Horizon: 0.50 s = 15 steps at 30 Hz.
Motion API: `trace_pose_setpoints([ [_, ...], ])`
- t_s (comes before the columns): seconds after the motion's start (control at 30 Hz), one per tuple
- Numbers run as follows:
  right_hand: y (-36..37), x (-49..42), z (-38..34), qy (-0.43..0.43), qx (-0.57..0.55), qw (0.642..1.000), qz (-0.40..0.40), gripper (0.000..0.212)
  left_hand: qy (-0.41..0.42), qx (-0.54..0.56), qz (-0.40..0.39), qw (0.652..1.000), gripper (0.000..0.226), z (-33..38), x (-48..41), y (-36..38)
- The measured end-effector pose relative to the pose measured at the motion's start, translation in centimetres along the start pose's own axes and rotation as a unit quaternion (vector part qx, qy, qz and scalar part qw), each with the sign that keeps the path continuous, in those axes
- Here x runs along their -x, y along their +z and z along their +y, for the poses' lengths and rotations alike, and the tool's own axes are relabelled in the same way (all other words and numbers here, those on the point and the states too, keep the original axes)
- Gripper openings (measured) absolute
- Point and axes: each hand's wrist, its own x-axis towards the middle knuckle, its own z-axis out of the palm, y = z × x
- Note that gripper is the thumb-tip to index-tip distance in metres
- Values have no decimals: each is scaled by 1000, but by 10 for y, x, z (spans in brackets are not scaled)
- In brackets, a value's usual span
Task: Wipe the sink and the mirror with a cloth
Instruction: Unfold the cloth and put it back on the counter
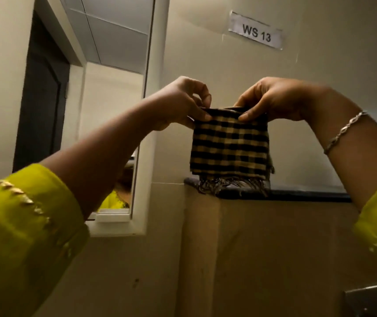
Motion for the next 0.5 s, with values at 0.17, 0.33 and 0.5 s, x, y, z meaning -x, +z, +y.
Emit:
trace_pose_setpoints([
  [0.17, -4, -50, 36, -16, 112, 984, 136, 17, 45, -128, 171, 976, 22, -36, -62, 33],
  [0.33, 19, -81, 80, -56, 213, 927, 303, 29, 132, -265, 258, 920, 22, -79, -86, 61],
  [0.5, 49, -67, 119, -90, 236, 941, 224, 31, 133, -270, 200, 932, 22, -110, -58, 82],
])
